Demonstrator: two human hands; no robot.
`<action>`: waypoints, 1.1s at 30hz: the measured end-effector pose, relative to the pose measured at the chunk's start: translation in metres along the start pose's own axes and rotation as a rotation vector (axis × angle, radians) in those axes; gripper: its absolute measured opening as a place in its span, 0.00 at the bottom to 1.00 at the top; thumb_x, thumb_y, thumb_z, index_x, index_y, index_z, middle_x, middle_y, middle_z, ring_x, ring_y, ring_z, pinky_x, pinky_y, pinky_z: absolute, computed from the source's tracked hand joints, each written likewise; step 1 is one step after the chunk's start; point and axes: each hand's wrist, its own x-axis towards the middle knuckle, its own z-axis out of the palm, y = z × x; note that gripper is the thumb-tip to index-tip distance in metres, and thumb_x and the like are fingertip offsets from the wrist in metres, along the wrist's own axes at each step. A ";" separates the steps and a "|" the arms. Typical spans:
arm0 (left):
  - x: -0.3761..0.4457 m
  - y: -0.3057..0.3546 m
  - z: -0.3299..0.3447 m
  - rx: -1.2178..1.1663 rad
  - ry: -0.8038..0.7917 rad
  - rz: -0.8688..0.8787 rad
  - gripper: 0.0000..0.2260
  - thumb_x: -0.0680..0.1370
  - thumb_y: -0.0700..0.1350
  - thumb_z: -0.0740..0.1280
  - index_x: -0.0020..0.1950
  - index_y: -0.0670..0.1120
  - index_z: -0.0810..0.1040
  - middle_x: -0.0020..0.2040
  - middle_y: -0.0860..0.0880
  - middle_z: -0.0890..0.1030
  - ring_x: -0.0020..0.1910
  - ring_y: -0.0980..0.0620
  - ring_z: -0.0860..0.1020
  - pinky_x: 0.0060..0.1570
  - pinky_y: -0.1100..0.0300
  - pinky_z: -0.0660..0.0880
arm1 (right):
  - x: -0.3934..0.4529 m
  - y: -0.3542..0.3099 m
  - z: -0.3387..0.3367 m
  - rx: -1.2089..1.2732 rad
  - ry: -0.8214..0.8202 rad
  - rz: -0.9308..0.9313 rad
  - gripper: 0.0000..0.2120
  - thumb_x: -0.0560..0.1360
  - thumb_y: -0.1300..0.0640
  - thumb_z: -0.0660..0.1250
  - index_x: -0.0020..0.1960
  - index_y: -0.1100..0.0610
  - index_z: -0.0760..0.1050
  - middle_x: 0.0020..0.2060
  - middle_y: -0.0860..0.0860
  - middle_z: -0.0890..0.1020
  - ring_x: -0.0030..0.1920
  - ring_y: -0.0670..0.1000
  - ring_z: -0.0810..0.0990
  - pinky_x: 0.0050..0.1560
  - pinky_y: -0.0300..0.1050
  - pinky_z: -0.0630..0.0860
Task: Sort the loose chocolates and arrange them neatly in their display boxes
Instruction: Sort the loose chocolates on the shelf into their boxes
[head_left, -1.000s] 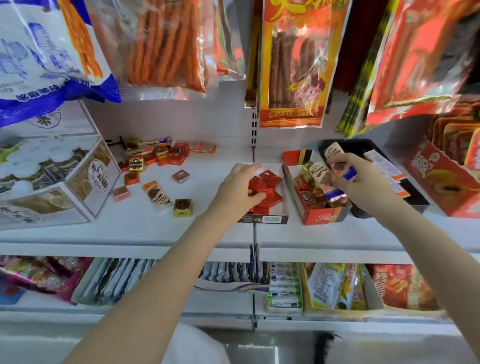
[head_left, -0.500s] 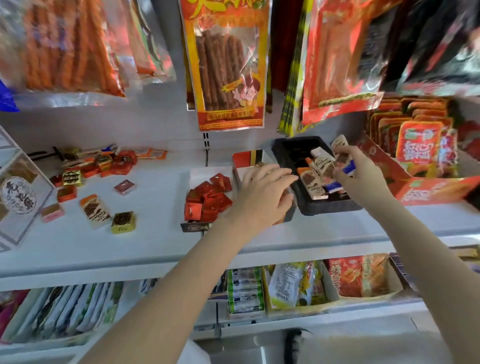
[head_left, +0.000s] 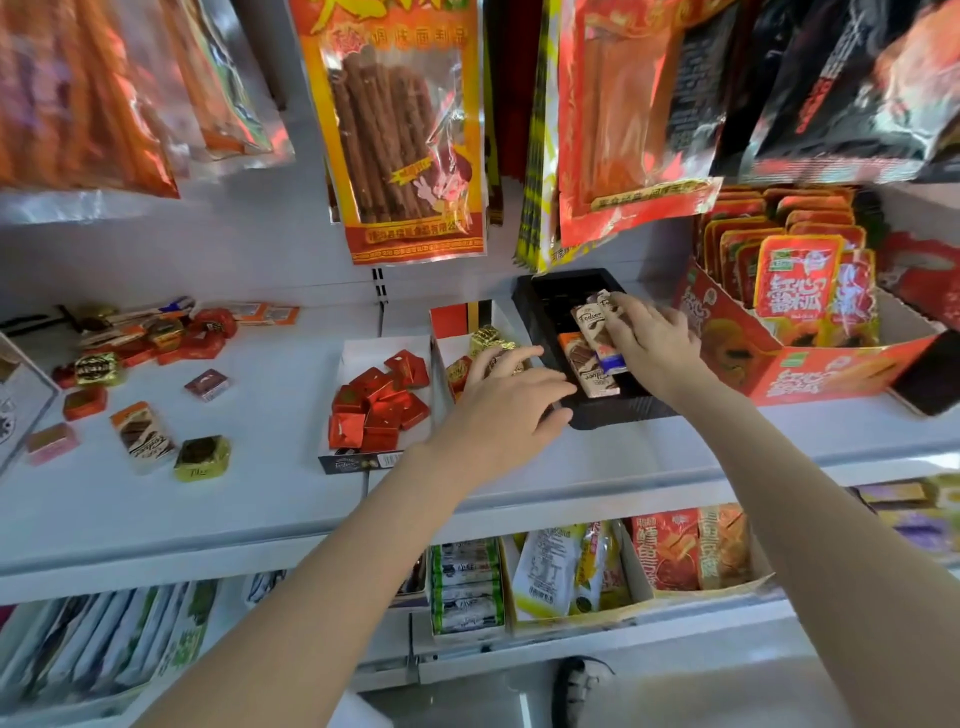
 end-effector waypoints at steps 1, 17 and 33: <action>0.000 -0.001 0.000 0.001 0.014 -0.008 0.17 0.80 0.52 0.54 0.68 0.52 0.69 0.69 0.56 0.69 0.72 0.53 0.55 0.68 0.57 0.43 | 0.000 -0.001 -0.001 0.016 0.018 0.002 0.20 0.80 0.50 0.49 0.71 0.51 0.60 0.70 0.53 0.66 0.70 0.60 0.58 0.68 0.59 0.55; -0.086 -0.095 -0.050 -0.047 0.257 -0.401 0.13 0.78 0.43 0.59 0.61 0.48 0.74 0.63 0.50 0.74 0.63 0.49 0.68 0.65 0.54 0.57 | -0.040 -0.121 0.028 0.238 -0.092 -0.526 0.15 0.77 0.60 0.59 0.63 0.58 0.69 0.56 0.55 0.77 0.57 0.52 0.74 0.55 0.42 0.70; -0.174 -0.201 -0.067 -0.081 -0.139 -0.742 0.31 0.73 0.59 0.65 0.72 0.52 0.59 0.75 0.50 0.54 0.73 0.43 0.49 0.69 0.46 0.54 | 0.059 -0.293 0.186 -0.160 -0.386 -0.602 0.30 0.76 0.59 0.57 0.74 0.50 0.51 0.76 0.51 0.51 0.75 0.57 0.50 0.73 0.57 0.54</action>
